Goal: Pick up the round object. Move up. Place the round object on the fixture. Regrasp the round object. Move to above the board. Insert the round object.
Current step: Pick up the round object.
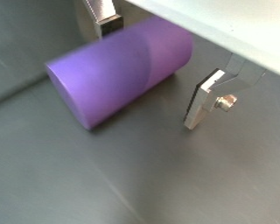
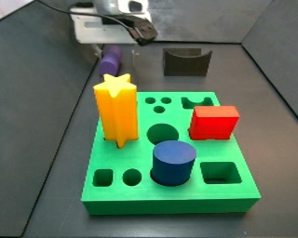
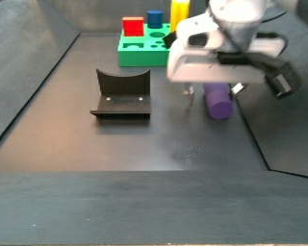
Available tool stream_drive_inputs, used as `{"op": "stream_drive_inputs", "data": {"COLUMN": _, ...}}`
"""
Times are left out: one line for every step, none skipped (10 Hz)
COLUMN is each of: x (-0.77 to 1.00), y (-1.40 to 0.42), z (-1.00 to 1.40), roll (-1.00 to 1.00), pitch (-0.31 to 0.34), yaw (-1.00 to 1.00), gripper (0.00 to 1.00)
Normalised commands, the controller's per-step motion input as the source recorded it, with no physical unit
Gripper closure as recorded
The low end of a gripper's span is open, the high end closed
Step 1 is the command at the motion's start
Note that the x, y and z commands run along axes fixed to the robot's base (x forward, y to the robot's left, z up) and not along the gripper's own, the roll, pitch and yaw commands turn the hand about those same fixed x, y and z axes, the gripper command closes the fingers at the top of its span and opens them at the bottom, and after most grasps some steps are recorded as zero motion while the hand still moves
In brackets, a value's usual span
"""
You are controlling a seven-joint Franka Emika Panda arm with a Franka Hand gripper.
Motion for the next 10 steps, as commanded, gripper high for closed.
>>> {"op": "stream_drive_inputs", "data": {"x": 0.00, "y": 0.00, "z": 0.00, "roll": -0.02, "pitch": -0.010, "yaw": 0.00, "gripper": 0.00}}
{"op": "stream_drive_inputs", "data": {"x": 0.00, "y": 0.00, "z": 0.00, "roll": 0.00, "pitch": 0.000, "yaw": 0.00, "gripper": 0.00}}
{"op": "stream_drive_inputs", "data": {"x": 0.00, "y": 0.00, "z": 0.00, "roll": 0.00, "pitch": 0.000, "yaw": 0.00, "gripper": 1.00}}
{"op": "stream_drive_inputs", "data": {"x": 0.00, "y": 0.00, "z": 0.00, "roll": 0.00, "pitch": 0.000, "yaw": 0.00, "gripper": 1.00}}
{"op": "stream_drive_inputs", "data": {"x": 0.00, "y": 0.00, "z": 0.00, "roll": 0.00, "pitch": 0.000, "yaw": 0.00, "gripper": 1.00}}
{"op": "stream_drive_inputs", "data": {"x": 0.00, "y": 0.00, "z": 0.00, "roll": 0.00, "pitch": 0.000, "yaw": 0.00, "gripper": 1.00}}
{"op": "stream_drive_inputs", "data": {"x": 0.00, "y": 0.00, "z": 0.00, "roll": 0.00, "pitch": 0.000, "yaw": 0.00, "gripper": 1.00}}
{"op": "stream_drive_inputs", "data": {"x": 0.00, "y": 0.00, "z": 0.00, "roll": 0.00, "pitch": 0.000, "yaw": 0.00, "gripper": 1.00}}
{"op": "stream_drive_inputs", "data": {"x": 0.00, "y": 0.00, "z": 0.00, "roll": 0.00, "pitch": 0.000, "yaw": 0.00, "gripper": 1.00}}
{"op": "stream_drive_inputs", "data": {"x": 0.00, "y": 0.00, "z": 0.00, "roll": 0.00, "pitch": 0.000, "yaw": 0.00, "gripper": 1.00}}
